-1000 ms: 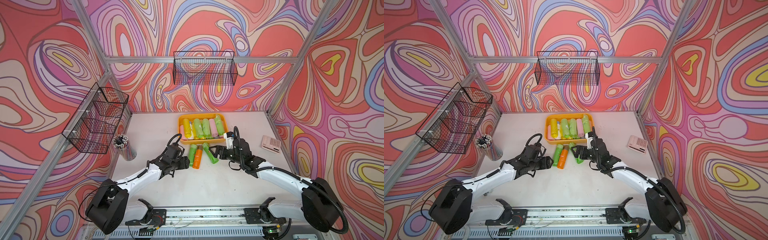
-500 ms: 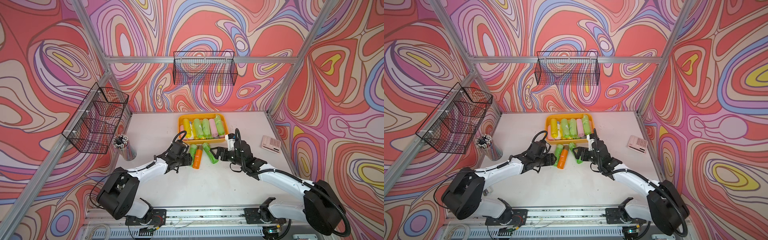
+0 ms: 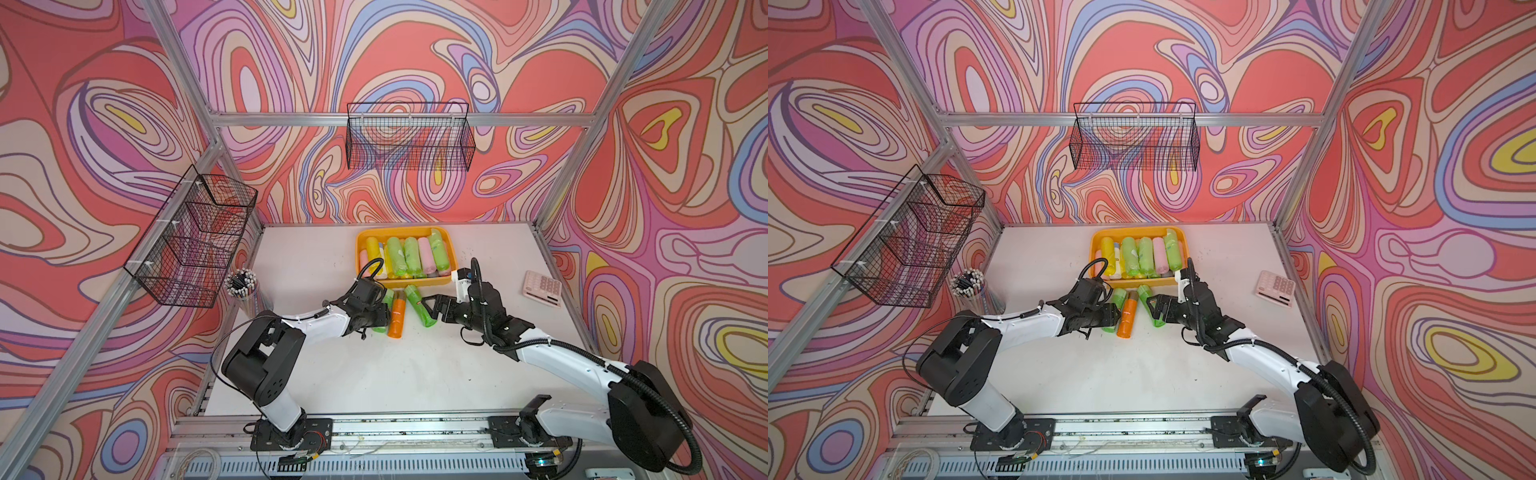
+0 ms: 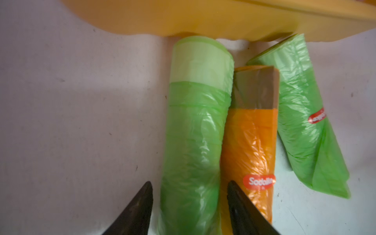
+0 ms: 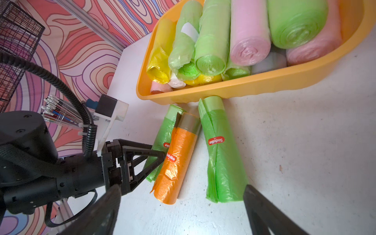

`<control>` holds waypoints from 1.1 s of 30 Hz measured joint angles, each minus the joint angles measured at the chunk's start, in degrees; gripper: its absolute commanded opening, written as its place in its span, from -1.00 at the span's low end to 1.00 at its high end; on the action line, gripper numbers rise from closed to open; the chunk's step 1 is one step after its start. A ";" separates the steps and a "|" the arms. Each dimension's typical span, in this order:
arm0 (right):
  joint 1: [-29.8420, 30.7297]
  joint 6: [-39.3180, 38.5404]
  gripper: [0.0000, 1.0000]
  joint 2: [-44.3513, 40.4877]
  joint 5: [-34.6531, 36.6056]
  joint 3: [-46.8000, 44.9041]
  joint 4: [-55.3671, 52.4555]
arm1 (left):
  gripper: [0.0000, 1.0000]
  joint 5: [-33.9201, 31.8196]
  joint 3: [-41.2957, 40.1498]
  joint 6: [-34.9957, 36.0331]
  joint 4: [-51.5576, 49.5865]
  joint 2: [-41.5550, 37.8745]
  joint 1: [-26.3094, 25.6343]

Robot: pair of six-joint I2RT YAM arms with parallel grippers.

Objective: Put the roll of trash bags into the storage box
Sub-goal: Pick up the roll of trash bags from the center of the board.

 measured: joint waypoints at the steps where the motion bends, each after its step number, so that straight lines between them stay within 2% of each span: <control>1: 0.00 0.00 0.93 0.00 0.13 0.00 -0.04 | 0.20 -0.48 0.00 0.17 0.15 0.31 -0.26; 8: 0.00 0.00 0.93 0.00 0.57 0.00 -0.07 | 0.18 -3.89 1.68 0.90 0.35 2.97 -2.38; 17: 0.00 0.04 0.93 0.02 0.70 0.00 -0.31 | -0.23 -5.92 2.73 0.98 1.03 4.42 -2.84; 25: 0.00 0.24 0.93 0.79 0.68 0.13 -0.24 | -0.36 -6.97 2.69 1.03 0.98 4.28 -3.43; 28: 0.00 0.39 0.92 1.86 0.66 0.42 -0.28 | -0.65 -7.15 1.81 1.03 0.90 3.10 -3.50; 31: 0.00 0.55 0.92 2.32 0.63 0.52 -0.26 | -0.65 -7.17 1.14 1.03 0.20 1.29 -3.56; 33: 0.00 0.74 0.92 2.51 0.63 0.61 -0.26 | -0.73 -7.19 1.05 1.03 -0.17 0.37 -3.65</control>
